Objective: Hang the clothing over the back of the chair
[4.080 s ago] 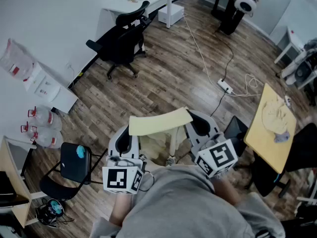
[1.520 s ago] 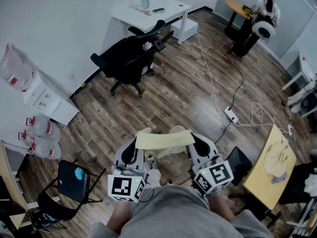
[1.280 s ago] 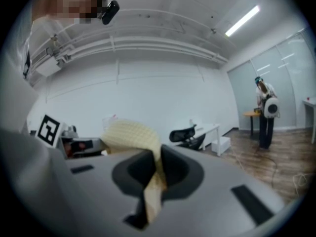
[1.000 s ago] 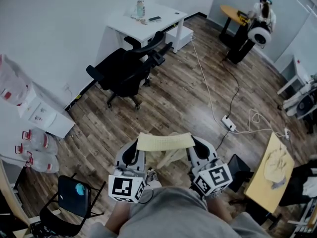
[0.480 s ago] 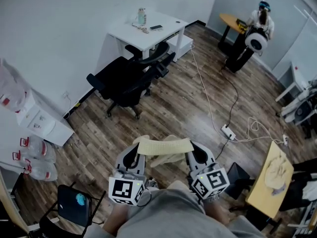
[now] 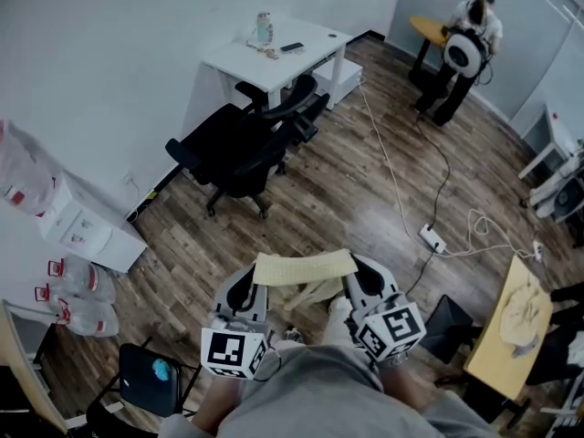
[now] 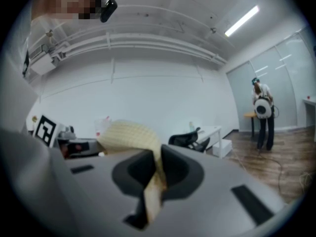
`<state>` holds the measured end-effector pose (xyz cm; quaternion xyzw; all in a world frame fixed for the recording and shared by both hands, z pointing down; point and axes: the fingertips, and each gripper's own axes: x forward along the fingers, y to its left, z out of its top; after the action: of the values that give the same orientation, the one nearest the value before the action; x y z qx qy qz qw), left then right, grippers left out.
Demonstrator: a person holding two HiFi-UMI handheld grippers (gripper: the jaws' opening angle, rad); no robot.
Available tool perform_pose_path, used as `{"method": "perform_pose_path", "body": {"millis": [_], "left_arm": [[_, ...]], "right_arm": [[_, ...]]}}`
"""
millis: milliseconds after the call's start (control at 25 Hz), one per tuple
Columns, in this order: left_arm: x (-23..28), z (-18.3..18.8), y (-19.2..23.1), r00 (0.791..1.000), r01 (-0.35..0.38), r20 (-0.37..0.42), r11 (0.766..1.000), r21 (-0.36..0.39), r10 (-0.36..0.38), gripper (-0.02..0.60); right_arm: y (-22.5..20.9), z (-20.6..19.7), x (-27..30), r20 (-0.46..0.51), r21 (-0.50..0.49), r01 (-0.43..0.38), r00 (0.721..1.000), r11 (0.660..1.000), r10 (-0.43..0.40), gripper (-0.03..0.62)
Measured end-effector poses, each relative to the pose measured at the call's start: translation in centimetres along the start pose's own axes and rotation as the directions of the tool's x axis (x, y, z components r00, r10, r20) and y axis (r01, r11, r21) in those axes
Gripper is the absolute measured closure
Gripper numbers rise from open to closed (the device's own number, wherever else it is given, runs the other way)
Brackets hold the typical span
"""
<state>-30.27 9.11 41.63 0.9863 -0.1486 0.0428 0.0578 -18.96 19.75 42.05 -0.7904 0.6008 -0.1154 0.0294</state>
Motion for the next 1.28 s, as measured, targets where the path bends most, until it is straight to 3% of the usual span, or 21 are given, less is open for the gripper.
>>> {"method": "perform_pose_path", "body": {"millis": [320,720,1280], "left_arm": [[3.6,0.5,0.2,1.0,-0.024,0.005,1.0,-0.006,0.024,0.552],[11.6,0.9,-0.5,0.998,-0.063,0.001,0.998,-0.014,0.063,0.552],[21.5,2.8,-2.1,0.985,-0.174,0.005,0.984,-0.044,0.174,0.552]], "right_arm": [[-2.9,1.0,2.5,0.005,-0.002,-0.033,0.999,0.999,0.033,0.553],[-10.1,3.1,6.6,-0.004,-0.003,-0.065,0.998,0.998,0.065,0.553],[-19.6,6.8,12.0,-0.041,-0.029,-0.17,0.985,0.985,0.169,0.553]]}}
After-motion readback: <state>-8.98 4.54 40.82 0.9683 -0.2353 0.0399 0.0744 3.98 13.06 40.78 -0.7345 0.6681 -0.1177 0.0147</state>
